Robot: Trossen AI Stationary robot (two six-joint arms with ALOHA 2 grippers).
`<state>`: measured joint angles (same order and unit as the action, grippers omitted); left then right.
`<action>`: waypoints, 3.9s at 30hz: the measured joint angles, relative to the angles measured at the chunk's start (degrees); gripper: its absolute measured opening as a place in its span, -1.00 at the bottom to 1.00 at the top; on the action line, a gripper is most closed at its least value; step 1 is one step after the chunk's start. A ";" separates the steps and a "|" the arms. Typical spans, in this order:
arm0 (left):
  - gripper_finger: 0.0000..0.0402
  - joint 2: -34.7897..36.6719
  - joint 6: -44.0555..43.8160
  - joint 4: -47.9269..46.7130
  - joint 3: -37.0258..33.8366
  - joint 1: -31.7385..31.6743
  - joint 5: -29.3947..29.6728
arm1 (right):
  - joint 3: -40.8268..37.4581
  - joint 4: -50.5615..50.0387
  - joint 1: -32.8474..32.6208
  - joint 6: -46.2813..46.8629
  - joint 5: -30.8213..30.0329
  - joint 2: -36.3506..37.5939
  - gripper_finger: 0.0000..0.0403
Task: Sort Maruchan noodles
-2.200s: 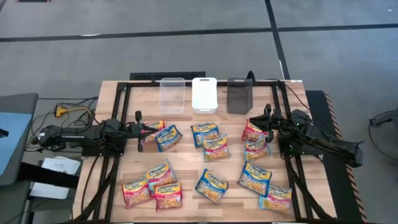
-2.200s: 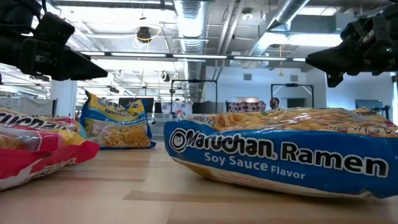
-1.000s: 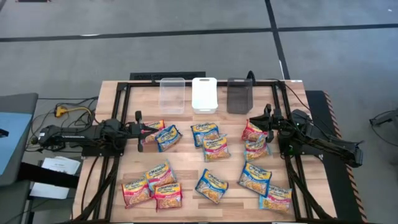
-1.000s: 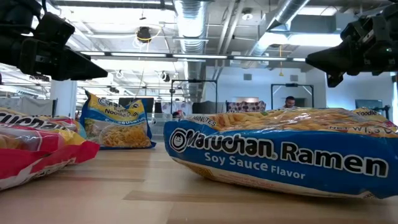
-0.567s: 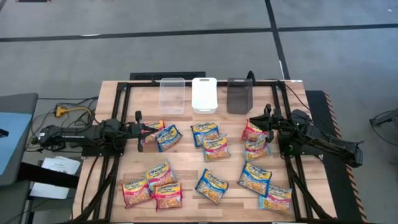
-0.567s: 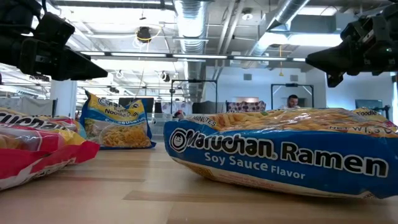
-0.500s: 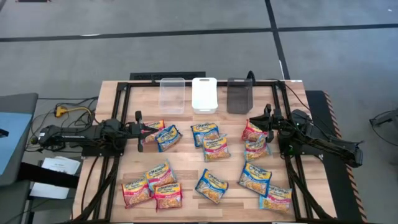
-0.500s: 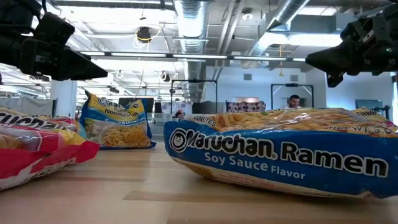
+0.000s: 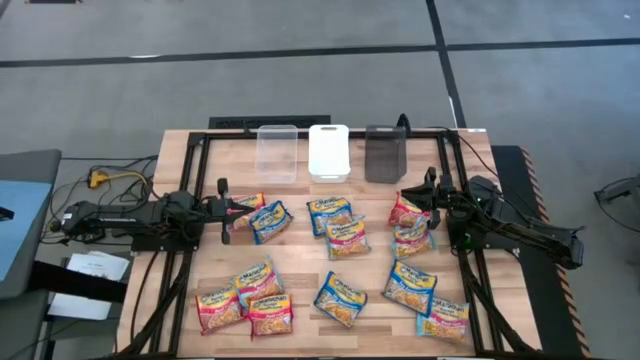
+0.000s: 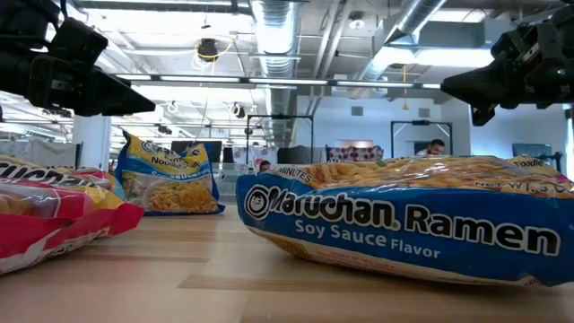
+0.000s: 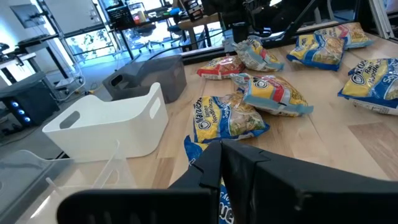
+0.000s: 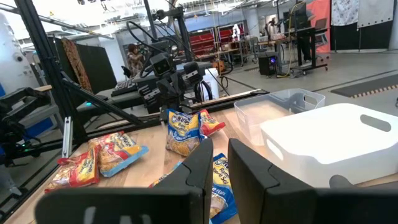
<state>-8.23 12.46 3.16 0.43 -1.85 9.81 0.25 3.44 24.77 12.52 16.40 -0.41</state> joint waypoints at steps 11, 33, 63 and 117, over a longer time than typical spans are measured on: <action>-1.00 0.00 -0.01 0.00 -0.02 -0.01 0.00 | 0.01 0.01 0.00 0.01 0.00 0.00 -0.63; -1.00 -0.01 0.01 0.00 -0.02 -0.01 0.02 | 0.02 0.02 0.00 0.01 0.00 0.01 -0.63; -1.00 0.01 3.26 0.07 -0.01 0.01 0.02 | 0.01 0.00 0.00 0.01 0.00 -0.01 -0.63; -1.00 -0.02 -33.28 0.63 0.90 0.01 0.65 | 5.67 21.51 0.00 0.58 -0.08 -0.02 0.10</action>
<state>-8.25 -20.82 3.79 1.32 -1.85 10.46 5.93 24.95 24.77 13.10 16.33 -0.43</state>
